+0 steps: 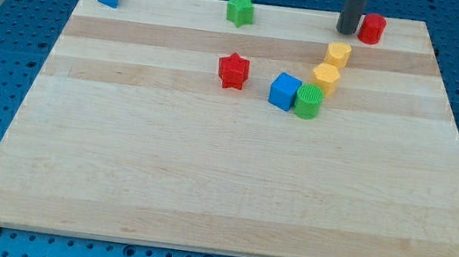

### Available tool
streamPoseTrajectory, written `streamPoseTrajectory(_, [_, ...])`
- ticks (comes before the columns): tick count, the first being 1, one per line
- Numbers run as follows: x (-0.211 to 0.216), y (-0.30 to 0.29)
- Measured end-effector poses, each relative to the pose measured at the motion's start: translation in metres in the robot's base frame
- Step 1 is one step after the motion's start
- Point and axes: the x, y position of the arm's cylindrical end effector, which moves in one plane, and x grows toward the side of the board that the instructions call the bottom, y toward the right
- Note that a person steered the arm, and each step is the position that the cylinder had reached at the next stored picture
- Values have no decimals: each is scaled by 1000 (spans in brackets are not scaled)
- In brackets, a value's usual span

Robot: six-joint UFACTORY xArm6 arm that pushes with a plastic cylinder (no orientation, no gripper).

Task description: Place the yellow heart to the center left

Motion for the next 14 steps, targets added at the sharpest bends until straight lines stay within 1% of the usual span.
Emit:
streamPoseTrajectory(1, [6,-12])
streamPoseTrajectory(2, [24,-27])
streamPoseTrajectory(3, [27,-31])
streamPoseTrajectory(4, [31,-28])
streamPoseTrajectory(5, [39,-11])
streamPoseTrajectory(7, [89,-1])
streamPoseTrajectory(9, [126,-1])
streamPoseTrajectory(10, [135,-4])
streamPoseTrajectory(11, [127,-17])
streamPoseTrajectory(12, [111,-24])
streamPoseTrajectory(13, [101,-24])
streamPoseTrajectory(14, [99,-38])
